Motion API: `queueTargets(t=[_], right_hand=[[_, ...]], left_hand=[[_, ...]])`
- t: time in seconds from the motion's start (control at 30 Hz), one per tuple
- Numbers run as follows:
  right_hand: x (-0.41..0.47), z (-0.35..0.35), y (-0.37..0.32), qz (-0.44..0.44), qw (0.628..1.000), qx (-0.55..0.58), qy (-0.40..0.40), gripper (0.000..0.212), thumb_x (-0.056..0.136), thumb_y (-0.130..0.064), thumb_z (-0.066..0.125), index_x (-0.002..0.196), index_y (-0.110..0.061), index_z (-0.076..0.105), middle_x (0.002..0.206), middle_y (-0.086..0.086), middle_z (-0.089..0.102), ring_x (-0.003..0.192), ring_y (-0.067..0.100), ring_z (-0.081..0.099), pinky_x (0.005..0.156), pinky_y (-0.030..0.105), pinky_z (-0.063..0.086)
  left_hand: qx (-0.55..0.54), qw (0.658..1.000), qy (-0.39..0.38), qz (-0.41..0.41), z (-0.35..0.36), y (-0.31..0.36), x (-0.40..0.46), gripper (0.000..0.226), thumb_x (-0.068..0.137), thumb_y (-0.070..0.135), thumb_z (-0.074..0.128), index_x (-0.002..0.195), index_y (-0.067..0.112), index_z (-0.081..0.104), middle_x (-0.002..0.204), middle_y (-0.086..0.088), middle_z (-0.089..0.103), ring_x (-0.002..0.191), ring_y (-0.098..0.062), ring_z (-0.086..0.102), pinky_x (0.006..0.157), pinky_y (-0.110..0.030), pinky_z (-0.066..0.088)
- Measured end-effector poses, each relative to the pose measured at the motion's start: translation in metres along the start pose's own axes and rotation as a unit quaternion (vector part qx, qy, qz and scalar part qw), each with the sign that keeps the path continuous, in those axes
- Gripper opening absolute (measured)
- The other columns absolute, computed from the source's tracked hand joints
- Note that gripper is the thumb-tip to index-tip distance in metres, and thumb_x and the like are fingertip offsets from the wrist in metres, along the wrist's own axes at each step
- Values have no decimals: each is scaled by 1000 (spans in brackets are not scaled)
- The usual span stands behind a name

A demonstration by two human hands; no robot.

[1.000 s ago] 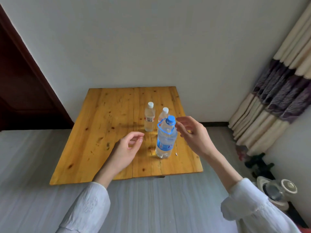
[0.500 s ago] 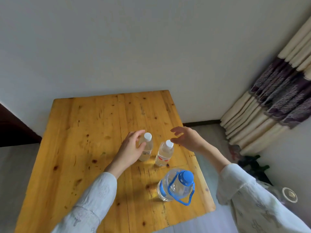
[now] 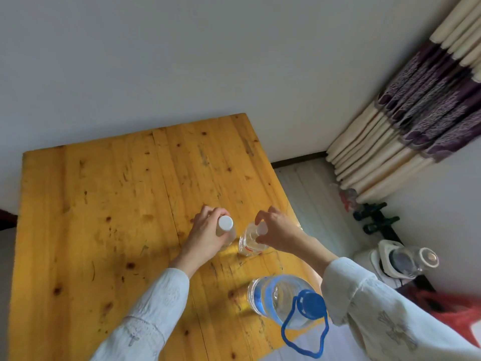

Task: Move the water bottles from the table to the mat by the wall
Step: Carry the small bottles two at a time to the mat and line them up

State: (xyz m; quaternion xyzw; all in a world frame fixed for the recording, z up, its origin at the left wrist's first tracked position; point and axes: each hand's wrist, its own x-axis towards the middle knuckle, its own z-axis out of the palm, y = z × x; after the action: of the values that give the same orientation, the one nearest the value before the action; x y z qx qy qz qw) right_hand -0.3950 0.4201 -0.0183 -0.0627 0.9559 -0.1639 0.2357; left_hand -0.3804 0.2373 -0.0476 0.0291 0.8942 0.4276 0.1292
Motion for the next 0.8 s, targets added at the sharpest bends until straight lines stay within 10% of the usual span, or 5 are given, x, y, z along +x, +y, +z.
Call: queueTargets(t=[0.47, 0.8], right_hand=[[-64, -50, 21, 40, 974, 121, 186, 29, 75, -19, 67, 103, -16, 59, 96, 1, 44, 84, 19, 46, 53, 15, 32], [-242, -89, 69, 127, 874, 181, 434, 30, 71, -18, 68, 101, -19, 62, 97, 1, 51, 86, 17, 47, 74, 25, 35]], left_hand=[[112, 990, -18, 89, -14, 54, -3, 32, 75, 24, 68, 100, 14, 50, 103, 0, 49, 88, -16, 47, 68, -28, 39], [91, 937, 24, 336, 19, 214, -71, 31, 69, 16, 71, 96, 10, 58, 96, -8, 58, 85, -21, 53, 75, -27, 40]])
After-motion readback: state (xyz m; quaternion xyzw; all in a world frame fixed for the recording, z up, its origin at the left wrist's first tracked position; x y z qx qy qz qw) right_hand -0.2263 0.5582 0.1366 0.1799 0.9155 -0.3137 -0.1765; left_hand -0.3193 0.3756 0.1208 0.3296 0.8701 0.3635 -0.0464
